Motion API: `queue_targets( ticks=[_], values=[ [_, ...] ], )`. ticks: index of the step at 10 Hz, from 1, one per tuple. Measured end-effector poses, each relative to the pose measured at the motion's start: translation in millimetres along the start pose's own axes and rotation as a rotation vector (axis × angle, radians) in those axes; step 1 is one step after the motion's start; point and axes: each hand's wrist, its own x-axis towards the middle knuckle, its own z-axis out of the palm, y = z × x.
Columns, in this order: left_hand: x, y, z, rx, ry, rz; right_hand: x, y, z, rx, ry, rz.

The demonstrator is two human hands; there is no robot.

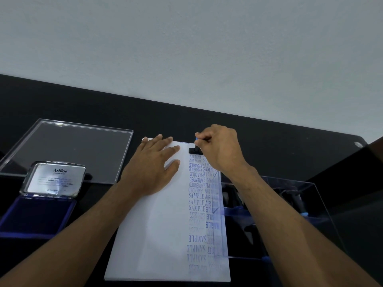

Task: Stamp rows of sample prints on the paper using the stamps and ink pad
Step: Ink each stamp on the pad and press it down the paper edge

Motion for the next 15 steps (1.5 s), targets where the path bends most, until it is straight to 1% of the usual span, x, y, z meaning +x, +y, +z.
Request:
queue_targets(
  ticks=[6,9,12,15],
  values=[
    [0.1,-2.2,1.9,0.006,-0.011,0.009,-1.5,1.0,3.6,-0.041,0.007,-0.035],
    [0.3,-1.8,1.5,0.005,-0.019,0.002,7.0,-0.6,2.3,-0.055,-0.012,-0.005],
    [0.3,-0.7,-0.4,-0.007,-0.021,0.003,4.8,3.0,4.4,-0.075,-0.024,-0.019],
    [-0.4,-0.9,0.3,-0.004,-0.012,0.006,3.5,1.6,5.6,-0.072,-0.008,-0.011]
  ],
)
